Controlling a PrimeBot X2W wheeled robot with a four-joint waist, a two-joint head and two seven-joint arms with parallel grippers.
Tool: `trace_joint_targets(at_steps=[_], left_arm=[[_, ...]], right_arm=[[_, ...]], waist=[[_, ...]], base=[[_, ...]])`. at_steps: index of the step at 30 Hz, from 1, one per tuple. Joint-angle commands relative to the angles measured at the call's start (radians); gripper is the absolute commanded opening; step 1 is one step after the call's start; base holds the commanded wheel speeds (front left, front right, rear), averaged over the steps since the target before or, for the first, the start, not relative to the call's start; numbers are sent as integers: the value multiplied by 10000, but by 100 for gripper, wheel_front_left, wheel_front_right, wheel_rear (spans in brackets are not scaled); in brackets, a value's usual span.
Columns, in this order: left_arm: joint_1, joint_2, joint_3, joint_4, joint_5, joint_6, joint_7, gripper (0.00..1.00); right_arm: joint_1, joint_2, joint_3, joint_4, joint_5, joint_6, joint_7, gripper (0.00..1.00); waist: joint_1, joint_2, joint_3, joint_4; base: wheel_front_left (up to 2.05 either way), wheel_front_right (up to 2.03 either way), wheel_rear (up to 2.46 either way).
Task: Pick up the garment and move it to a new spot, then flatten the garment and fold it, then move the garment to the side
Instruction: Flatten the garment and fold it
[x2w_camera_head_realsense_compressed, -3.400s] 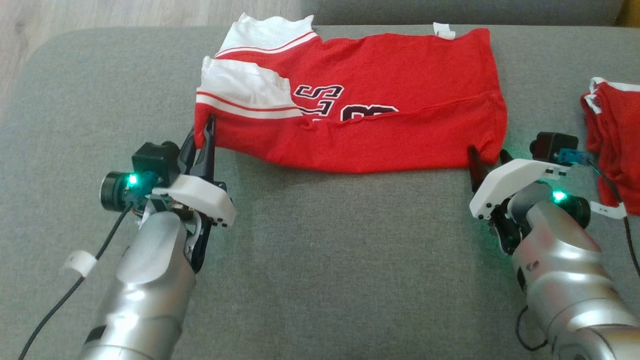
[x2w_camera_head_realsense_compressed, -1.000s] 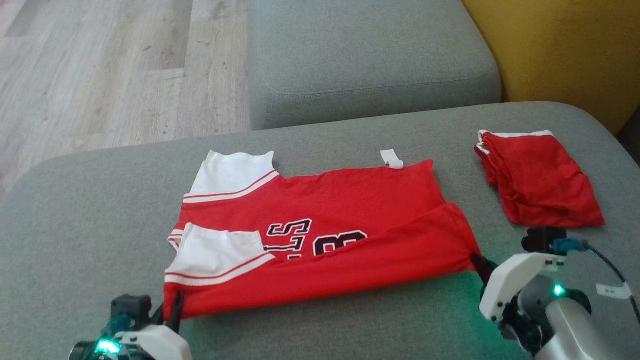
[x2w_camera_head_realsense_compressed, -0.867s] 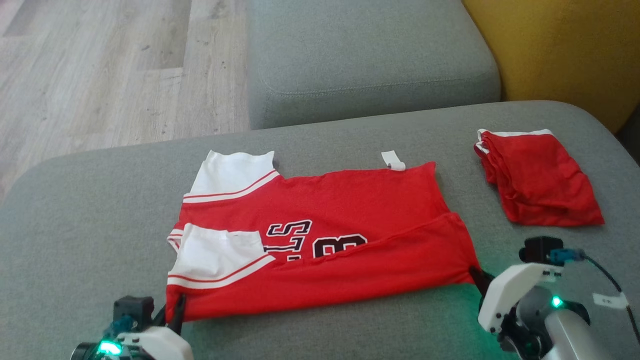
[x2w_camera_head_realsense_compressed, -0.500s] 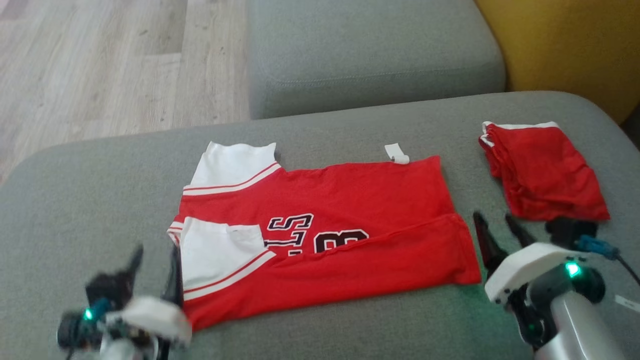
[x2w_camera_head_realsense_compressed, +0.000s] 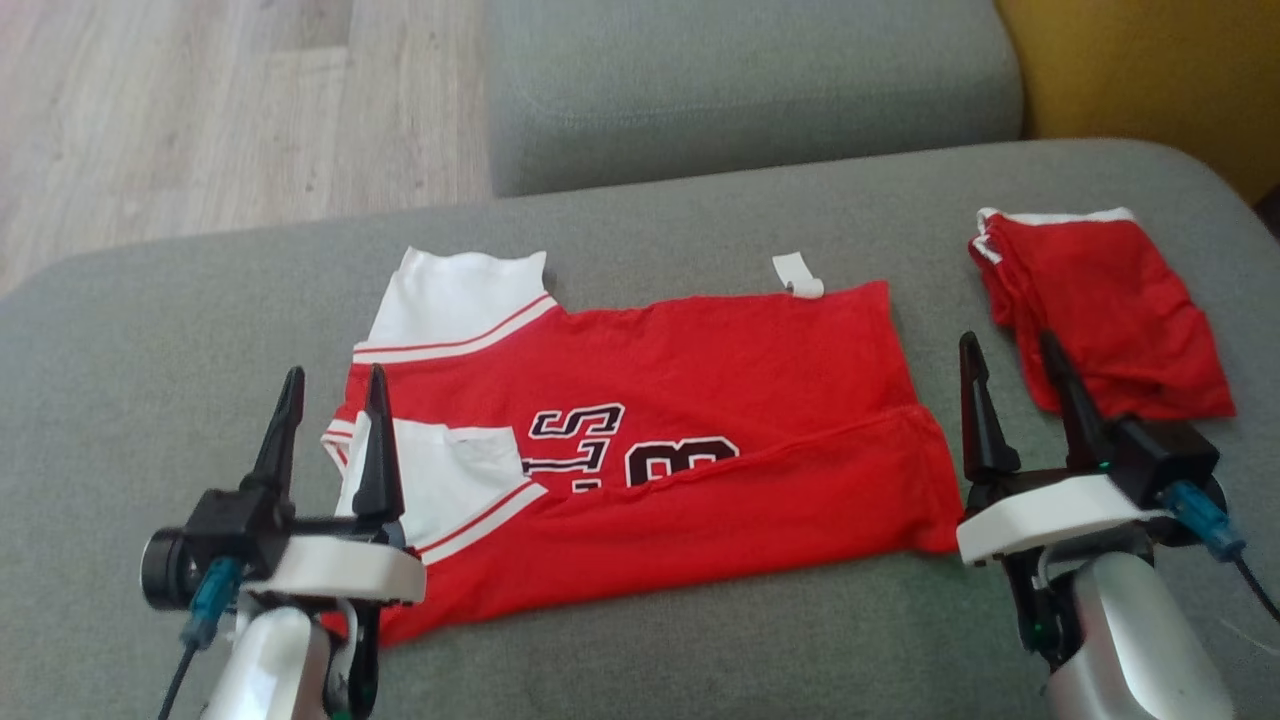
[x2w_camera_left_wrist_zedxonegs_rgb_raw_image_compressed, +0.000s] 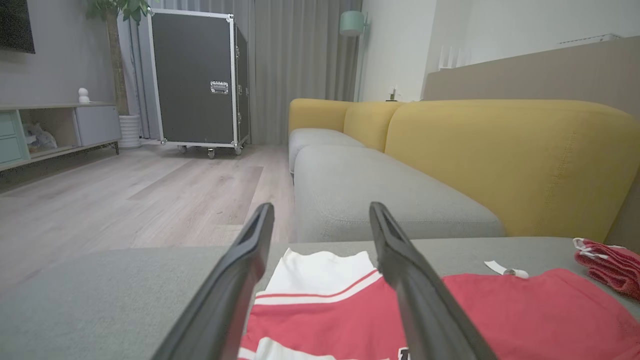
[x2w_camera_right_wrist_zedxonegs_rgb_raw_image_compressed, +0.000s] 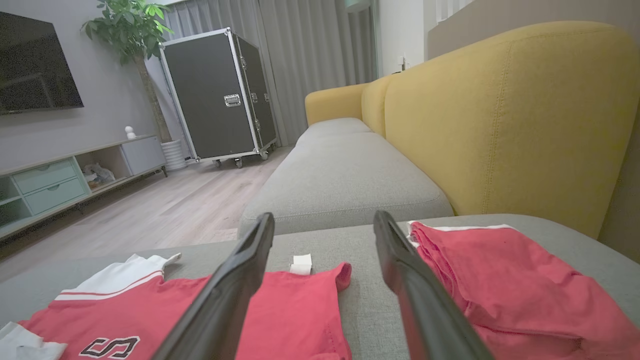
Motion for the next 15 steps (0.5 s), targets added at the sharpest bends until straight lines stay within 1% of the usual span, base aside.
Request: trace_joint_targets(at_steps=[1,3,6,10,12,15], left_arm=[[-249,84,464,-344,128,-48,-87,100],[-253,20,589,-347,249,-164,-88,100],[-595,99,574,-142,508,-461,-89,100],[-1759,514,446,784,751,-840,36,100],[-2634,797,295,1388,794,-1072,550,100],[-4080,1337,-62,2362,735,-1394,1806,100]], right_arm=[[-403,59,140,-409,-73,33,-109,100],[-403,67,139,-608,89,33,-114,100],[-443,70,124,-885,165,33,-116,100],[-711,71,69,-1191,118,33,-118,100],[-922,72,11,-1320,105,33,-118,100],[-1297,72,15,-1344,200,33,-119,100]], waist=[[-1,0,130,-28],[-1,0,275,-28],[-1,0,661,-1],[-1,0,1361,-40],[-1,0,1774,-96],[-1,0,2412,-287]], base=[[0,0,0],[0,0,0],[0,0,0],[0,0,0],[0,0,0],[0,0,0]])
